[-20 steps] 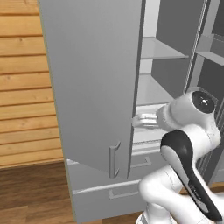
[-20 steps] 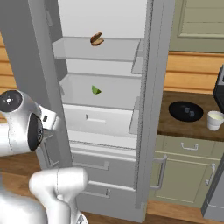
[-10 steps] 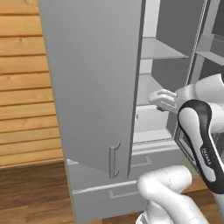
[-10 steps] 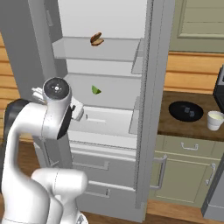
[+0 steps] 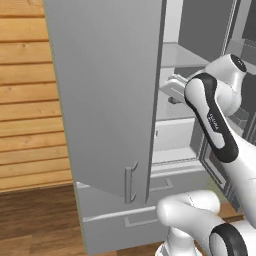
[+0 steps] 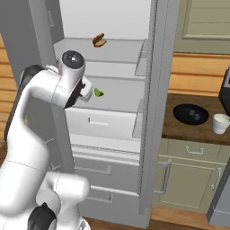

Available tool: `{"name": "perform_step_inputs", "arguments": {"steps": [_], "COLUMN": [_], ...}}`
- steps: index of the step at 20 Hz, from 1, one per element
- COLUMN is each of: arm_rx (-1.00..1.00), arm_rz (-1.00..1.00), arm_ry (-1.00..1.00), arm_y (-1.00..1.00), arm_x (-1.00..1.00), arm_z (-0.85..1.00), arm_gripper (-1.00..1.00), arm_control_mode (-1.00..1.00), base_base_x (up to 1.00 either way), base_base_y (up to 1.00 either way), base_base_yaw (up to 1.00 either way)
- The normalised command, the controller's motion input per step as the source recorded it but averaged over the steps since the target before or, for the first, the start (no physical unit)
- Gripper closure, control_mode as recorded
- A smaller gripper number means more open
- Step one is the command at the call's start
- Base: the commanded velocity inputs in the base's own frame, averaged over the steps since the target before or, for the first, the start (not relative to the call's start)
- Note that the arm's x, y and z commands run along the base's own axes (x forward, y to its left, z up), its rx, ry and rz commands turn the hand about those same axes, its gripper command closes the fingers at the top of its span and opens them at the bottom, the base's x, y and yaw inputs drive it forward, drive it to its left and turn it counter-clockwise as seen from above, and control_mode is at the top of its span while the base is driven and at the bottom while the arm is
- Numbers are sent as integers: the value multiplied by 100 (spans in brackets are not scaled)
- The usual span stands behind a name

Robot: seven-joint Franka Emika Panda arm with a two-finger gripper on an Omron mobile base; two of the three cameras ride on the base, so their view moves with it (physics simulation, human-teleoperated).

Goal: Grab a lemon wedge from the fridge and one ice cube from the ice bowl, and put them in the glass of lemonade.

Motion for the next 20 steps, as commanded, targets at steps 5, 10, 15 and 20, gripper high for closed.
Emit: {"name": "perform_step_inputs", "arguments": {"steps": [5, 10, 15, 20], "arm_rx": [8, 2, 19, 35], "arm_rz": [-1, -1, 2, 13], "arm_ry": [0, 0, -12, -31], "arm_y": [-3, 14, 0, 0], "arm_x": [53, 63, 7, -52], "arm_z": [-7, -13, -11, 0], "arm_gripper": [100, -100, -100, -100], "arm_control_mode": [-100, -100, -100, -100], "base_base_x": [0, 0, 0, 0], "base_base_y": [0, 0, 0, 0], "base_base_yaw": [0, 0, 0, 0]}}
